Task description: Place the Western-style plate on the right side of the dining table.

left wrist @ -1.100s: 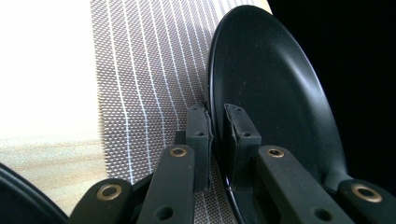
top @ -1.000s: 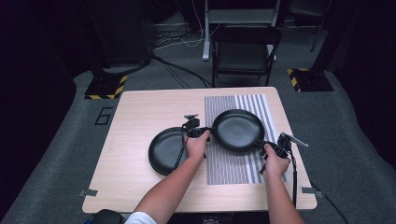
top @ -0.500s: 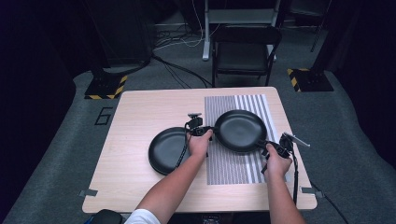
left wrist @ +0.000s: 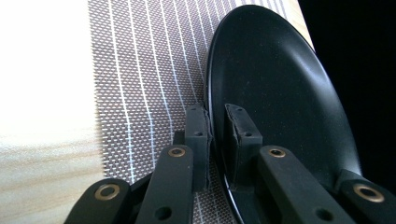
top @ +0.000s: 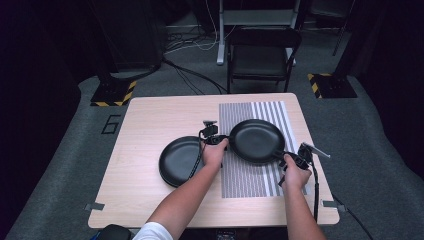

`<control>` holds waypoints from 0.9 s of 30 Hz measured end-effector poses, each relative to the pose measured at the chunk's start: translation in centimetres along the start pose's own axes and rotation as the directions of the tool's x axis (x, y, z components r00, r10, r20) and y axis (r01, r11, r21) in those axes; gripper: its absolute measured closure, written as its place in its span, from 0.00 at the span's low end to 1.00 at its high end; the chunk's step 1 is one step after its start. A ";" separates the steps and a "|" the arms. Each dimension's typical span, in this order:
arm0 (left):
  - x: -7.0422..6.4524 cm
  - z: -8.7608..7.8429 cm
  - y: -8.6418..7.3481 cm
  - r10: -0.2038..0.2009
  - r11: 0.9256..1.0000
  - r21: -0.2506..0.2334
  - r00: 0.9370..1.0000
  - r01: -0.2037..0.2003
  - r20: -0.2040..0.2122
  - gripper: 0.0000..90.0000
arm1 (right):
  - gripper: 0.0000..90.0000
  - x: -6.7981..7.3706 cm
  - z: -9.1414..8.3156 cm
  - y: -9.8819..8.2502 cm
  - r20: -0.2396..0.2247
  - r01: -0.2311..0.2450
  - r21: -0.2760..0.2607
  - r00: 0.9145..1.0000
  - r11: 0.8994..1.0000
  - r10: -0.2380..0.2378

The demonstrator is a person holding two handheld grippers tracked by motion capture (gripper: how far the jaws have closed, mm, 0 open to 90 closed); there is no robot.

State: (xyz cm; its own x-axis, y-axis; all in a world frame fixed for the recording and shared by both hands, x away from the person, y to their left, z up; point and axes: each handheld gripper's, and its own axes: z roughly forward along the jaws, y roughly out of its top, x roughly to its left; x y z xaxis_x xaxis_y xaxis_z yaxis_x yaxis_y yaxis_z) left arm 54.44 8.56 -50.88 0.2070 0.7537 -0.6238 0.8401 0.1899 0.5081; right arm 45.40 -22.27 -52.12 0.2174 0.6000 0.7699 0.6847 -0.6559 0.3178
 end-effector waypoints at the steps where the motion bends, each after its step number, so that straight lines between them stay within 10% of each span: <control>1: 0.0 0.0 0.0 0.003 1.000 -0.002 1.000 -0.003 -0.002 0.90 | 0.86 -0.1 0.1 0.0 0.000 0.002 0.000 1.000 1.000 -0.002; 12: -0.6 0.5 0.2 0.051 0.998 0.038 0.995 -0.048 -0.091 0.88 | 0.86 -0.1 0.7 -0.1 0.011 -0.039 0.006 0.999 0.999 0.039; 27: -0.4 0.4 0.6 0.054 0.997 0.055 0.994 -0.049 -0.094 0.88 | 0.84 0.0 0.9 -0.5 0.056 0.053 -0.001 0.997 0.999 -0.053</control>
State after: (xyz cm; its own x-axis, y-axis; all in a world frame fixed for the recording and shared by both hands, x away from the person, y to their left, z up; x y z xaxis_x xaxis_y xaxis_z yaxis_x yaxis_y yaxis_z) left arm 55.02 8.12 -50.52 0.2038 0.8183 -0.5374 0.8552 0.1183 0.5046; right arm 45.67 -21.57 -52.77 0.2191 0.6587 0.7198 0.6943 -0.6236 0.3593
